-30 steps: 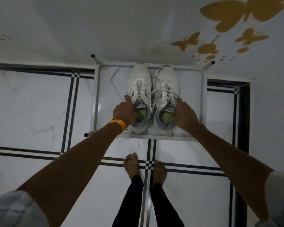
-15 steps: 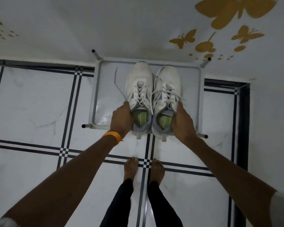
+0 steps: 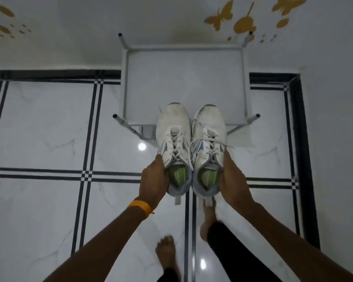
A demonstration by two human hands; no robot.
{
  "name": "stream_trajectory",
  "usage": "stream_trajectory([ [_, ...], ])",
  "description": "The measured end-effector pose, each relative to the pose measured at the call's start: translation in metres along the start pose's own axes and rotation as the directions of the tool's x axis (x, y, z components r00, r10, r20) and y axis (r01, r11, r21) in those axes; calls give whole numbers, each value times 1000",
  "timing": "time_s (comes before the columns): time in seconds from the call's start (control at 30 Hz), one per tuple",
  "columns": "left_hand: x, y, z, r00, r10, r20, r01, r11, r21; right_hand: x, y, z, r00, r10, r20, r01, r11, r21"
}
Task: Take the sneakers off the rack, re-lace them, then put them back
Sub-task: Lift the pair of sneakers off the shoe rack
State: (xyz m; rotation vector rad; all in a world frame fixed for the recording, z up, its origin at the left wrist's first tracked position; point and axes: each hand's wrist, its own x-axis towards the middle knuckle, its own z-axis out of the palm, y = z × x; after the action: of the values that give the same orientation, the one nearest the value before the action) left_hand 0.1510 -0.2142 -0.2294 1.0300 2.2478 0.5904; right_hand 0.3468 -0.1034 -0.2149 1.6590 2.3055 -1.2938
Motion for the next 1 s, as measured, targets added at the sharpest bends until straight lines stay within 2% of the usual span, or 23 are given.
stream_trajectory([
  [0.17,-48,-67,62,999,-32,11,32,999,-1,-34,61,72,1000,-4,25,5,999,-33],
  [0.27,-61,-111,113,999,-34,30,36,998,-49,-34,107,114,998,-58,10,59,998,-39],
  [0.43,-51,-185,205,999,3,42,-4,1000,27,-1,185,188,996,-53,70,62,990,-131],
  [0.57,-27,-228,265,998,20,53,-25,994,109,34,234,232,989,-136,59,143,978,-153],
  [0.73,3,-260,303,998,44,44,-50,987,150,68,265,270,987,-156,38,160,977,-145],
  [0.87,23,-267,306,993,118,7,-118,981,154,86,281,275,984,-179,-3,176,970,-167],
  [0.93,30,-269,301,990,129,63,-138,974,178,90,278,269,987,-147,70,160,959,-233],
  [1.0,34,-271,288,985,129,117,-153,962,228,90,262,255,990,-76,121,120,902,-415],
])
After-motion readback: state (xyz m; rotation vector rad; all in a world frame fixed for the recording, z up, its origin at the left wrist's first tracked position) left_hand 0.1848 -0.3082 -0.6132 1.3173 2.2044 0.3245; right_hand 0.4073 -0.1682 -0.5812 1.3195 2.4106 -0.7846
